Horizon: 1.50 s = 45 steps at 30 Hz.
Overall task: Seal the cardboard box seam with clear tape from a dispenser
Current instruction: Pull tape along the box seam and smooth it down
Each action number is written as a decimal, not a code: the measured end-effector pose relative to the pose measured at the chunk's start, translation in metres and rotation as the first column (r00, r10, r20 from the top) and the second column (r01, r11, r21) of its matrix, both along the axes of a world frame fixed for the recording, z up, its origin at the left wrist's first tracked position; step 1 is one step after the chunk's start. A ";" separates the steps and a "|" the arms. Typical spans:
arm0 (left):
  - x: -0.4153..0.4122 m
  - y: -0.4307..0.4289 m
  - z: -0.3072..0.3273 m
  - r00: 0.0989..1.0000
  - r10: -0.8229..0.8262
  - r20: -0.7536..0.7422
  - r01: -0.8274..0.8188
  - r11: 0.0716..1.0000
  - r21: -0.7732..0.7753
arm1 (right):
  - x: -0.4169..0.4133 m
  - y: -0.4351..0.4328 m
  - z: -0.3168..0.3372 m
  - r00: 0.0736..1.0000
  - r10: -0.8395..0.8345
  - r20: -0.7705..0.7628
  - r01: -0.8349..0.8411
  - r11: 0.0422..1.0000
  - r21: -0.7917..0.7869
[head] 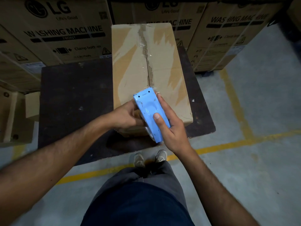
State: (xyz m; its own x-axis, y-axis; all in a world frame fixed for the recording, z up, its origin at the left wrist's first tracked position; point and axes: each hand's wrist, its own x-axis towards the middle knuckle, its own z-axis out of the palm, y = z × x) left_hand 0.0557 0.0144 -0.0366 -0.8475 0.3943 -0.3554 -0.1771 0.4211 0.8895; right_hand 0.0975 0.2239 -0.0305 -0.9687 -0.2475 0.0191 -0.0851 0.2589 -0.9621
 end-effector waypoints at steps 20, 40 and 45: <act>-0.014 0.029 0.045 0.910 0.387 -0.147 -0.413 0.826 -0.383 | -0.067 -0.028 0.025 0.995 -0.099 -0.031 0.104 0.945 0.311; 0.000 0.005 0.031 0.837 0.541 0.078 -0.538 0.789 0.297 | -0.087 -0.016 0.017 0.860 0.052 -0.507 0.271 0.796 0.541; 0.008 0.002 0.023 0.866 0.428 0.261 -0.501 0.748 0.435 | -0.092 -0.019 0.016 0.868 0.087 -0.489 0.247 0.778 0.577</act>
